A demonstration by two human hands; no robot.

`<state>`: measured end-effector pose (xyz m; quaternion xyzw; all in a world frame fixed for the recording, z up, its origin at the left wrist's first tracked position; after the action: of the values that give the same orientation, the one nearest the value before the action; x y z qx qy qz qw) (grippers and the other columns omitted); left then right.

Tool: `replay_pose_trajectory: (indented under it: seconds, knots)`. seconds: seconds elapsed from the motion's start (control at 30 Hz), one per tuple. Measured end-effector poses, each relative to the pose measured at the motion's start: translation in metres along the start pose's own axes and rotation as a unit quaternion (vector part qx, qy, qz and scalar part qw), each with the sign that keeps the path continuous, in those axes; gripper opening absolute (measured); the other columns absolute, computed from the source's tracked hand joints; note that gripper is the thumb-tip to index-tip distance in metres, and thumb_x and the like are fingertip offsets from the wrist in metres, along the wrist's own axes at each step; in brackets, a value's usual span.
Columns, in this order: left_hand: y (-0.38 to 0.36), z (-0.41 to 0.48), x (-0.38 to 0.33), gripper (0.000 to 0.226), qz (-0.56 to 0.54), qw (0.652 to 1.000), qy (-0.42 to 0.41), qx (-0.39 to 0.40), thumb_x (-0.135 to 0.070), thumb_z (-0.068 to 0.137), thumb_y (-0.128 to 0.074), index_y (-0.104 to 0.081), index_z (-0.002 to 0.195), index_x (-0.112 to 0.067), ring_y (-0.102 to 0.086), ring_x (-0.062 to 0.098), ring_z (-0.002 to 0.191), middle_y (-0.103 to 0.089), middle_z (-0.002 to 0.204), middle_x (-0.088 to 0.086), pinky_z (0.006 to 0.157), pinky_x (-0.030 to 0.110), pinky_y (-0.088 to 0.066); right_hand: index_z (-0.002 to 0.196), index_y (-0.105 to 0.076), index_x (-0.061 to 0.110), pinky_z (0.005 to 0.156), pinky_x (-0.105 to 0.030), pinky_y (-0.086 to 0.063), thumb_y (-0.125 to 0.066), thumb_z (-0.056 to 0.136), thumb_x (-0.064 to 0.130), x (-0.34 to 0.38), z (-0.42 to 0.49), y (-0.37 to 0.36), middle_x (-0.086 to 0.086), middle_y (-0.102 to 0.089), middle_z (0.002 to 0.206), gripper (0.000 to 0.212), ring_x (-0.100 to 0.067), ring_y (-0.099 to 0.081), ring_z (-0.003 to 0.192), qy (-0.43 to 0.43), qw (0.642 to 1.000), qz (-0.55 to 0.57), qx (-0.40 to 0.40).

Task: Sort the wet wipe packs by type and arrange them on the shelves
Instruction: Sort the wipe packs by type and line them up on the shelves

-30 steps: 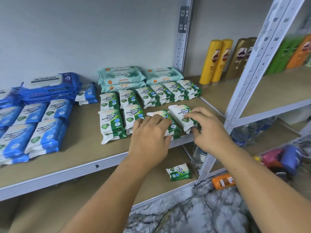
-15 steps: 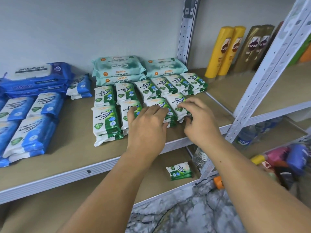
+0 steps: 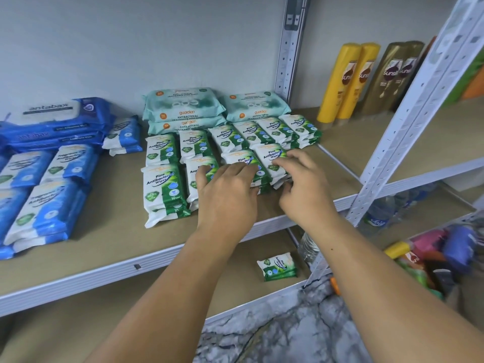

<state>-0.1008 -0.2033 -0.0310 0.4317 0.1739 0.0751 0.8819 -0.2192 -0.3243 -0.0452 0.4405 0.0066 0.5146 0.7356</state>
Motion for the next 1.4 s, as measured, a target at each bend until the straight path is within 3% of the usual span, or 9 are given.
replay_pose_trajectory:
  seconds: [0.3, 0.5, 0.67, 0.8, 0.97, 1.1, 1.2, 1.3, 1.4]
  knots:
    - [0.035, -0.017, 0.005, 0.033, -0.022, 1.0, -0.022, 0.003, -0.025, 0.09, -0.063, -0.066, 0.123, -0.027, -0.061, 0.019, 0.117, -0.067, 0.123, -0.009, 0.107, 0.05, -0.028, 0.127, -0.066, 0.013, 0.1, -0.045, -0.048, -0.058, 0.072, 0.003, 0.018, -0.023, 0.047, -0.004, -0.055, 0.126, 0.056, -0.034, -0.054, 0.114, -0.036, 0.999, -0.034, -0.019]
    - [0.069, -0.051, 0.008, 0.03, -0.1, 0.991, -0.089, 0.001, -0.02, 0.087, -0.051, -0.072, 0.108, -0.018, -0.065, 0.023, 0.105, -0.071, 0.109, -0.004, 0.092, 0.041, -0.048, 0.129, -0.062, 0.014, 0.102, -0.041, -0.045, -0.064, 0.082, 0.006, 0.03, -0.062, 0.08, -0.005, -0.055, 0.129, 0.048, -0.029, -0.049, 0.122, -0.1, 0.994, -0.035, 0.023]
    - [0.078, -0.093, 0.009, 0.032, -0.18, 0.964, -0.129, 0.147, -0.016, 0.085, -0.053, -0.072, 0.11, -0.022, -0.066, 0.018, 0.097, -0.073, 0.108, -0.006, 0.084, 0.034, -0.056, 0.104, -0.069, 0.012, 0.081, -0.029, -0.045, -0.065, 0.079, 0.005, 0.028, -0.105, 0.09, -0.006, -0.064, 0.107, 0.026, -0.027, -0.059, 0.099, -0.149, 0.985, -0.05, 0.075]
    - [0.058, -0.117, 0.021, 0.034, -0.141, 0.943, -0.115, 0.278, -0.021, 0.089, -0.05, -0.069, 0.118, -0.024, -0.063, 0.017, 0.094, -0.072, 0.11, -0.005, 0.083, 0.036, -0.054, 0.088, -0.065, 0.022, 0.07, -0.03, -0.046, -0.062, 0.078, 0.012, 0.018, -0.13, 0.083, 0.001, -0.061, 0.093, 0.014, -0.023, -0.058, 0.086, -0.165, 0.961, -0.109, 0.195]
    - [0.016, -0.128, 0.045, 0.036, -0.074, 0.926, -0.058, 0.365, -0.027, 0.093, -0.049, -0.063, 0.127, -0.027, -0.059, 0.023, 0.114, -0.064, 0.127, 0.0, 0.094, 0.039, -0.052, 0.074, -0.061, 0.023, 0.07, -0.038, -0.059, -0.057, 0.078, 0.021, -0.01, -0.145, 0.065, 0.003, -0.064, 0.078, 0.007, -0.023, -0.062, 0.074, -0.228, 0.919, -0.131, 0.294]
    - [-0.022, -0.126, 0.07, 0.056, -0.099, 0.915, 0.034, 0.39, -0.041, 0.085, -0.053, -0.053, 0.14, -0.03, -0.059, 0.021, 0.12, -0.063, 0.134, -0.002, 0.099, 0.037, -0.051, 0.07, -0.058, 0.023, 0.075, -0.033, -0.054, -0.057, 0.093, 0.038, -0.034, -0.142, 0.037, -0.002, -0.064, 0.078, 0.027, -0.026, -0.064, 0.079, -0.284, 0.884, -0.104, 0.356]
    - [-0.056, -0.118, 0.087, 0.064, -0.123, 0.909, 0.095, 0.388, -0.051, 0.085, -0.05, -0.044, 0.147, -0.035, -0.056, 0.02, 0.125, -0.057, 0.142, -0.004, 0.104, 0.034, -0.047, 0.078, -0.061, 0.02, 0.08, -0.035, -0.053, -0.053, 0.097, 0.043, -0.06, -0.133, 0.014, -0.007, -0.067, 0.089, 0.032, -0.028, -0.066, 0.087, -0.364, 0.855, -0.06, 0.365]
    - [-0.107, -0.12, 0.101, 0.055, -0.137, 0.901, 0.14, 0.388, -0.044, 0.097, -0.05, -0.04, 0.15, -0.036, -0.048, 0.023, 0.134, -0.043, 0.153, -0.003, 0.106, 0.029, -0.039, 0.1, -0.066, 0.014, 0.074, -0.036, -0.057, -0.057, 0.097, 0.04, -0.09, -0.14, -0.021, -0.01, -0.072, 0.089, 0.028, -0.025, -0.067, 0.074, -0.521, 0.785, 0.052, 0.33]
    - [-0.164, -0.139, 0.113, 0.055, -0.144, 0.906, 0.19, 0.349, -0.04, 0.097, -0.054, -0.046, 0.149, -0.025, -0.045, 0.024, 0.138, -0.044, 0.154, 0.003, 0.114, 0.031, -0.036, 0.11, -0.064, 0.012, 0.067, -0.03, -0.052, -0.063, 0.093, 0.047, -0.116, -0.161, -0.067, -0.009, -0.071, 0.103, 0.038, -0.023, -0.068, 0.086, -0.631, 0.696, 0.131, 0.317]
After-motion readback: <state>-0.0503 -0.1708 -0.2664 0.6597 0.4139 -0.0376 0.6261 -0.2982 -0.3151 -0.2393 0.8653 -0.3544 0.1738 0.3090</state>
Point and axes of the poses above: each hand's wrist, its own z-axis towards the middle knuckle, its own y-axis out of the back of the hand, x = y × z, the point moved 1 cm from there along z, towards the middle knuckle
